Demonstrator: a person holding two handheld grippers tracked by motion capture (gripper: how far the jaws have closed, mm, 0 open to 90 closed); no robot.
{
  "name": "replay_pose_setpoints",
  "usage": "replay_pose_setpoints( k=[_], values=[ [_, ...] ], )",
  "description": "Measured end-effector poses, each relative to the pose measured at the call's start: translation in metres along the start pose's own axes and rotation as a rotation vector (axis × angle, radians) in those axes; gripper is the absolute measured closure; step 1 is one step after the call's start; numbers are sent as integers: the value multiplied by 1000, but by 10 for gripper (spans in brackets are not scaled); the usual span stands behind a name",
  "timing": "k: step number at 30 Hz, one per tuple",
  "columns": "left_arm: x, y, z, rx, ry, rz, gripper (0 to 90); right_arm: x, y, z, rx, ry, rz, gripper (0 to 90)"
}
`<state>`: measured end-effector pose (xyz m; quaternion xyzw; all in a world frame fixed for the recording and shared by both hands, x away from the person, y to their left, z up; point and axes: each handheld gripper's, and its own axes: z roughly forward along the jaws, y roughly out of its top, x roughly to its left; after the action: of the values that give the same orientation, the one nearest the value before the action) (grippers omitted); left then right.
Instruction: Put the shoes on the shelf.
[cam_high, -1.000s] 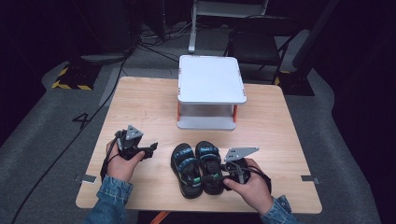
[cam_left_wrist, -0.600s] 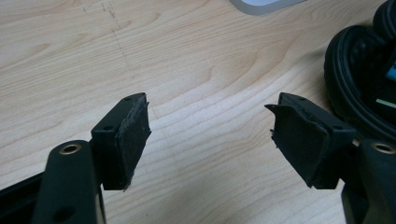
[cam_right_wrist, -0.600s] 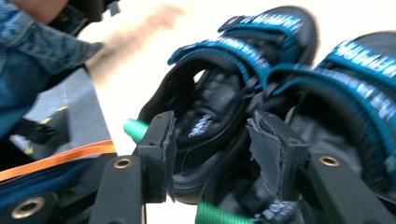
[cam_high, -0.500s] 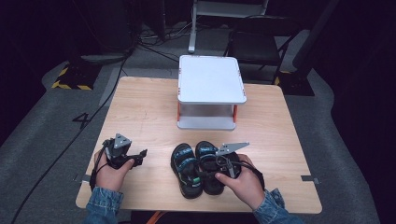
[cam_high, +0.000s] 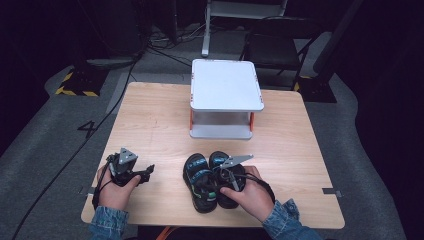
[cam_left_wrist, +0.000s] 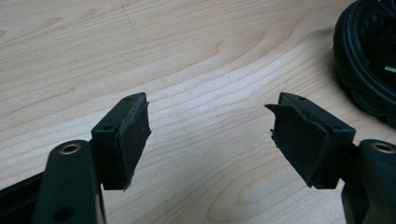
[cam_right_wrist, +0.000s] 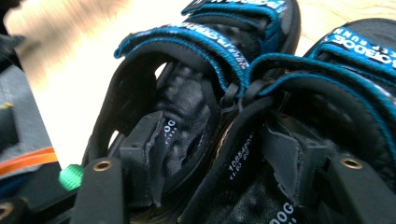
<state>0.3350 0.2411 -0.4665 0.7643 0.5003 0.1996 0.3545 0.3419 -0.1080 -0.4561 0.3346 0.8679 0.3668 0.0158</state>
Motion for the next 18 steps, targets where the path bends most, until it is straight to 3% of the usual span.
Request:
replay_pose_setpoints(
  k=[1, 4, 7, 11, 15, 18],
  values=[
    [0, 0, -1, -1, -3, 2, 276, 2, 0, 0, 11, -10, -35, 398],
    [-1, 0, 1, 1, -3, 4, 277, 2, -1, 1, 11, -23, -44, 428],
    [-3, 2, 4, 7, -12, 14, 277, 4, -1, -2, 54, -83, -96, 632],
    [-3, 3, 6, 4, -16, 22, 276, 4, 0, -3, 49, -89, -85, 725],
    [-1, 4, 5, 0, -14, 18, 276, -1, 0, -5, 21, -78, -27, 804],
    [1, 6, 5, -7, -15, 14, 276, -3, 3, -8, -8, -95, -28, 810]
  ],
)
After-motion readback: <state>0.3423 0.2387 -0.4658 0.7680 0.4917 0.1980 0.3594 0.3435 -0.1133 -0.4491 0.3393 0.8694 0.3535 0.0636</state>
